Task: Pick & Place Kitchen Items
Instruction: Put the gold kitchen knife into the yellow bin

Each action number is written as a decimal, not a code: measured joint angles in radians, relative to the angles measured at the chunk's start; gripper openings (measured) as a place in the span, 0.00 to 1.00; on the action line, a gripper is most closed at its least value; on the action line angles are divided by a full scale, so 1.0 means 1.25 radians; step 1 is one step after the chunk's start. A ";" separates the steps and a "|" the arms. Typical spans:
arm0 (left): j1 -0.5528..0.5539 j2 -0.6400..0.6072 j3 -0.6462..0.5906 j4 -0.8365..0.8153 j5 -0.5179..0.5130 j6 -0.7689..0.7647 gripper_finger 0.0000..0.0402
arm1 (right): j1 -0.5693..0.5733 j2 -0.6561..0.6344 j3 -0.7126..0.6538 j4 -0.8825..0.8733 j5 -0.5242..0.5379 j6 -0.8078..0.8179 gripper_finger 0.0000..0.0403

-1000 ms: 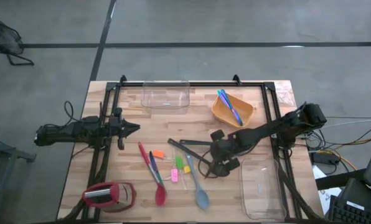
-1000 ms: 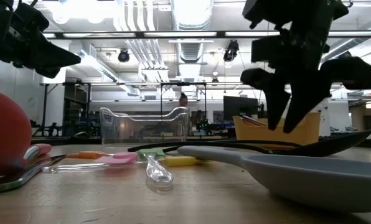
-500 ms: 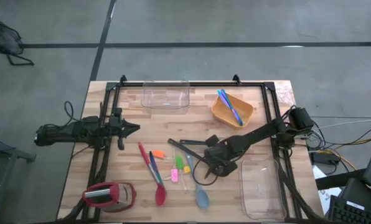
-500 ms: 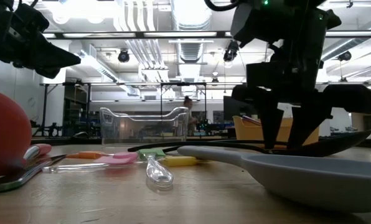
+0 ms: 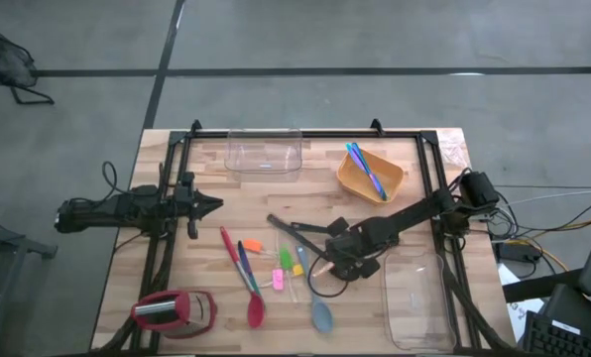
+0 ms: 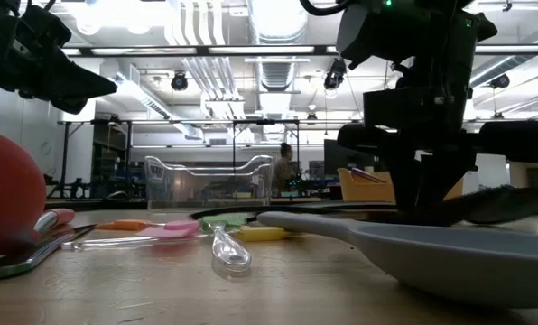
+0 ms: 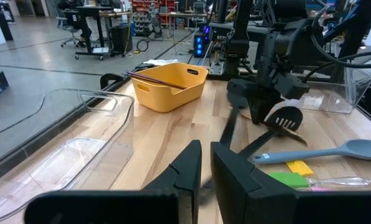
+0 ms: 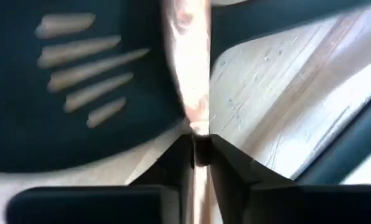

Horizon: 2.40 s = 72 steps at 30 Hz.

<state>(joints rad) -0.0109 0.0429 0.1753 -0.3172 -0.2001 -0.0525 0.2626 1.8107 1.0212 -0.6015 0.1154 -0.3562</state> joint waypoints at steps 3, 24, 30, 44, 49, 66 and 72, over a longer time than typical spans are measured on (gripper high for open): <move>0.000 0.000 0.000 0.000 0.000 0.000 0.11 | 0.000 0.002 0.007 0.003 0.004 0.002 0.07; 0.000 0.000 0.000 -0.001 0.000 0.000 0.11 | -0.010 0.000 0.136 -0.148 0.018 0.007 0.10; 0.000 0.000 0.000 -0.001 0.000 0.000 0.11 | -0.012 -0.001 0.150 -0.112 -0.030 0.021 0.09; 0.000 0.000 0.000 -0.001 0.000 0.000 0.11 | -0.012 -0.001 0.135 0.002 -0.070 0.028 0.09; 0.000 0.000 0.000 -0.001 0.000 0.000 0.11 | -0.013 -0.002 0.135 0.066 -0.076 0.008 0.09; 0.000 0.000 0.000 -0.004 0.000 0.000 0.11 | -0.146 -0.068 0.203 0.058 -0.071 0.253 0.10; 0.000 0.000 0.000 -0.008 0.000 0.000 0.11 | -0.234 -0.128 0.202 -0.018 -0.040 0.390 0.09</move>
<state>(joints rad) -0.0109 0.0433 0.1753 -0.3278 -0.2001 -0.0525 -0.0295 1.6508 1.2736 -0.6244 0.0648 0.1317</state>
